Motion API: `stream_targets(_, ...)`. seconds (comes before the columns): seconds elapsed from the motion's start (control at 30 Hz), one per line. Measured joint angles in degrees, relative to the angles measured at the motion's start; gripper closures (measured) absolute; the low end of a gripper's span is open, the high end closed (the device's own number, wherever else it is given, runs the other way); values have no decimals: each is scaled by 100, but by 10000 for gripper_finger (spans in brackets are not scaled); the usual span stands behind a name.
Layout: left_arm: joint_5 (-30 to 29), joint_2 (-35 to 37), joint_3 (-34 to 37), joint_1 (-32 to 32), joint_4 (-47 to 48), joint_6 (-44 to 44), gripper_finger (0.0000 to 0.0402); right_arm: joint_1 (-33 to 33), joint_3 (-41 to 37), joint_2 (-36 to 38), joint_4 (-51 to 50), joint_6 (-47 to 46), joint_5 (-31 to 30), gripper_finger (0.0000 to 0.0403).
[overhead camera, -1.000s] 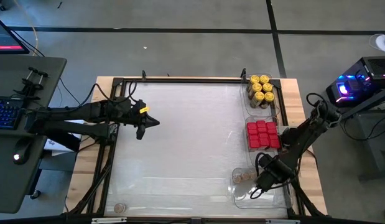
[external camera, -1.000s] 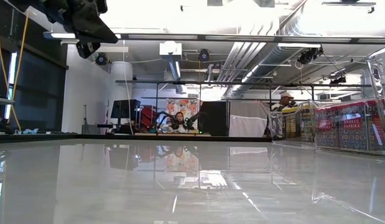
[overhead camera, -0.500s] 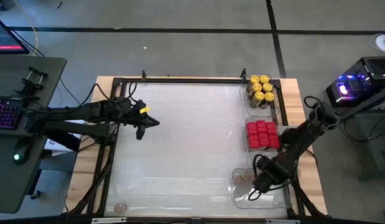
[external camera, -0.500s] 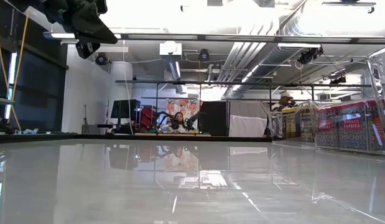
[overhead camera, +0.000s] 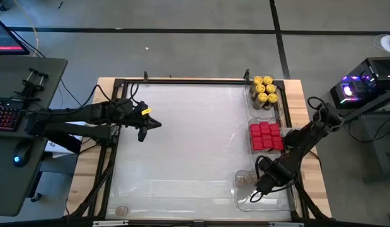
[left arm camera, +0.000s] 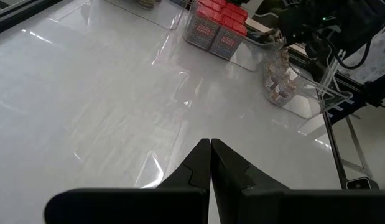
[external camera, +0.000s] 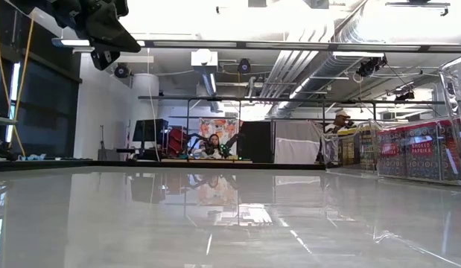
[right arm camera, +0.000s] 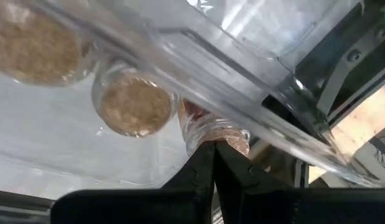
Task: Sort spices by type
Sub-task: Adjust the brown seasoning bottles in the bottom transparent bin
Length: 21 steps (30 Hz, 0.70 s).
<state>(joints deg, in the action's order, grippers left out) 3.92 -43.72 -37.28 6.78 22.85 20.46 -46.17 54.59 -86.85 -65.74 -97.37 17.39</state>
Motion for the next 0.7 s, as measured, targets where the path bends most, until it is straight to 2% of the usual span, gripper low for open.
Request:
stream_targets(0.2, 0, 1, 0, 1, -2, -14, 401, 93, 30, 0, 40, 282, -106, 403)
stream_targets(0.4, -2, 1, 0, 1, -1, -115, 402, 120, 249, -11, -120, 296, -670, 403)
stream_targets(0.7, -2, 1, 0, 1, 0, -121, 401, 117, 609, -26, -925, 335, -616, 403)
